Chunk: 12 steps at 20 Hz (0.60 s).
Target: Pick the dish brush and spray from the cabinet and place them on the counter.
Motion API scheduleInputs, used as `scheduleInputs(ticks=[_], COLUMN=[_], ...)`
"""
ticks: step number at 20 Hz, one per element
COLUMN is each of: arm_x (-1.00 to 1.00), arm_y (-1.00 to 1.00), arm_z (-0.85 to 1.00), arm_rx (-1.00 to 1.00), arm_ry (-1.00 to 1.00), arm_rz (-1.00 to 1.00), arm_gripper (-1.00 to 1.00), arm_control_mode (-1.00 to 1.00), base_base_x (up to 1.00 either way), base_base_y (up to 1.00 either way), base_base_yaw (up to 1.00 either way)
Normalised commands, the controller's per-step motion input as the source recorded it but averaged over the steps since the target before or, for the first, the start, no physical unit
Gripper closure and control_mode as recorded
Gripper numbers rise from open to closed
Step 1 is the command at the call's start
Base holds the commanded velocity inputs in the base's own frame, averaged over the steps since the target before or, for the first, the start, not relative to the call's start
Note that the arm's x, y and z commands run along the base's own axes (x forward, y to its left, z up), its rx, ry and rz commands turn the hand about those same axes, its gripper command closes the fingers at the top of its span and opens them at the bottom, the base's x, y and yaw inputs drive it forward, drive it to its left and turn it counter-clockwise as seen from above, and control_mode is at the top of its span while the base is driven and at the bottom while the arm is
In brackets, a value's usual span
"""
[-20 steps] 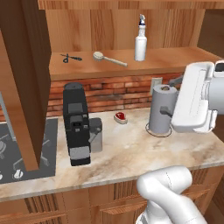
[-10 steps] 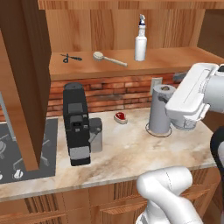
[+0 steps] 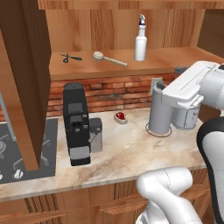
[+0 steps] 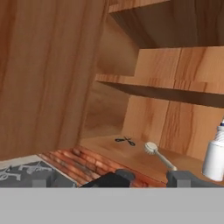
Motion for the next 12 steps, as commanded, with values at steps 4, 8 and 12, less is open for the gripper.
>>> scheduleInputs(ticks=[4, 8, 12], arm_x=[0.17, 0.16, 0.19], arm_y=[0.00, 0.00, 0.00], arm_z=[0.26, 0.25, 0.10], arm_rx=[0.04, 0.01, 0.00], arm_ry=[0.05, 0.08, 0.10], arm_rz=[-0.04, -0.03, -0.03], arm_gripper=[-1.00, -1.00, -1.00], arm_control_mode=[-1.00, -1.00, -1.00], base_base_x=[0.00, 0.00, 0.00], base_base_y=[0.00, 0.00, 0.00], base_base_yaw=[0.00, 0.00, 0.00])
